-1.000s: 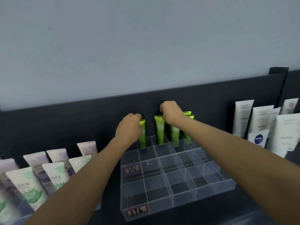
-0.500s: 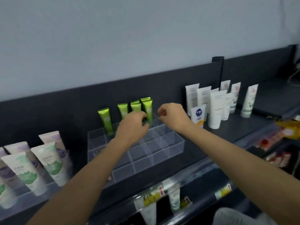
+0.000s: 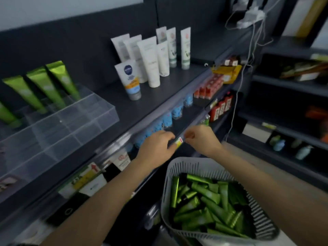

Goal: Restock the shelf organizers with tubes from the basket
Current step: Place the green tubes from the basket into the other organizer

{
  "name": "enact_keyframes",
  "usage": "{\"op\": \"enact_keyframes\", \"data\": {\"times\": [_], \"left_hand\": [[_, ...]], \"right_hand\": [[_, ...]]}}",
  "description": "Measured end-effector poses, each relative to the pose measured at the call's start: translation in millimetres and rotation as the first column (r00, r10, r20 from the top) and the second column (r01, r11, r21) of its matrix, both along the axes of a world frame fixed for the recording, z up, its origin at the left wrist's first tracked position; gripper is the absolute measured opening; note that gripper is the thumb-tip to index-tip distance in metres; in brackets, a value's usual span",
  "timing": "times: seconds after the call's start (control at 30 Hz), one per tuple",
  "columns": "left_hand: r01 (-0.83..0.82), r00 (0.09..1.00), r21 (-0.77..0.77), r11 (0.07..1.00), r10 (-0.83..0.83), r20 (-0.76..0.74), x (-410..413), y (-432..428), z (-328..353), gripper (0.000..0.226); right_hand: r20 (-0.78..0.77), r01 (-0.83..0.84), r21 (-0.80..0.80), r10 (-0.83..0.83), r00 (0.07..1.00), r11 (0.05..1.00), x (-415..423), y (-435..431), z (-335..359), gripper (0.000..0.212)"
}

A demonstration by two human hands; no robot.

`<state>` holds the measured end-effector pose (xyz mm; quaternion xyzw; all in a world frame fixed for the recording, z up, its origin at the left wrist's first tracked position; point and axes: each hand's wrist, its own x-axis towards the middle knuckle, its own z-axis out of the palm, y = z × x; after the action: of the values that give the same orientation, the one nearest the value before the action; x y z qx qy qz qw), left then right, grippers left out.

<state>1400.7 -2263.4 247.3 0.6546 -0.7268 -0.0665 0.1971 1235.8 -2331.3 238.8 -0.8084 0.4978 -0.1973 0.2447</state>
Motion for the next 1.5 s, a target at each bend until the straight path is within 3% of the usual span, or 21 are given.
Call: {"op": "enact_keyframes", "data": {"times": [0.27,0.43,0.57,0.8,0.9,1.03,1.2,1.3,1.4,1.5], "left_hand": [[0.092,0.996,0.399,0.912,-0.083,-0.039,-46,-3,-115,0.024],[0.102,0.99,0.562,0.821,-0.139,0.023,-57,-6,-177,0.027],[0.119,0.972,0.604,0.788,-0.216,0.09,-64,-19,-212,0.02],[0.265,0.91,0.638,0.723,-0.406,0.083,-101,-52,-257,0.019],[0.261,0.845,0.686,0.679,-0.504,0.176,-112,-54,-271,0.032],[0.17,0.815,0.671,0.722,-0.486,0.316,-115,-51,-276,0.03],[0.119,0.955,0.671,0.732,-0.27,0.125,-110,-45,-268,0.022],[0.143,0.982,0.664,0.734,-0.188,-0.003,-106,-42,-256,0.018],[0.146,0.984,0.646,0.75,-0.043,-0.173,-99,-41,-236,0.038],[0.15,0.958,0.606,0.781,0.036,-0.284,-91,-42,-203,0.021]], "right_hand": [[-0.251,0.172,0.331,-0.089,0.964,0.928,-91,21,-139,0.019],[-0.426,0.226,0.462,-0.009,0.905,0.857,-128,35,-208,0.023],[-0.511,0.214,0.566,0.136,0.849,0.796,-131,43,-243,0.022],[-0.542,0.306,0.62,0.113,0.832,0.723,-126,52,-278,0.032],[-0.541,0.299,0.625,0.124,0.832,0.721,-129,49,-284,0.028],[-0.537,0.279,0.609,0.128,0.834,0.743,-134,41,-279,0.02],[-0.412,0.274,0.597,-0.005,0.911,0.754,-142,34,-264,0.021],[-0.263,0.276,0.573,-0.146,0.954,0.772,-141,27,-241,0.015],[-0.17,0.23,0.514,-0.165,0.972,0.826,-137,17,-207,0.015],[-0.125,0.159,0.458,-0.113,0.986,0.875,-132,6,-165,0.019]]}}
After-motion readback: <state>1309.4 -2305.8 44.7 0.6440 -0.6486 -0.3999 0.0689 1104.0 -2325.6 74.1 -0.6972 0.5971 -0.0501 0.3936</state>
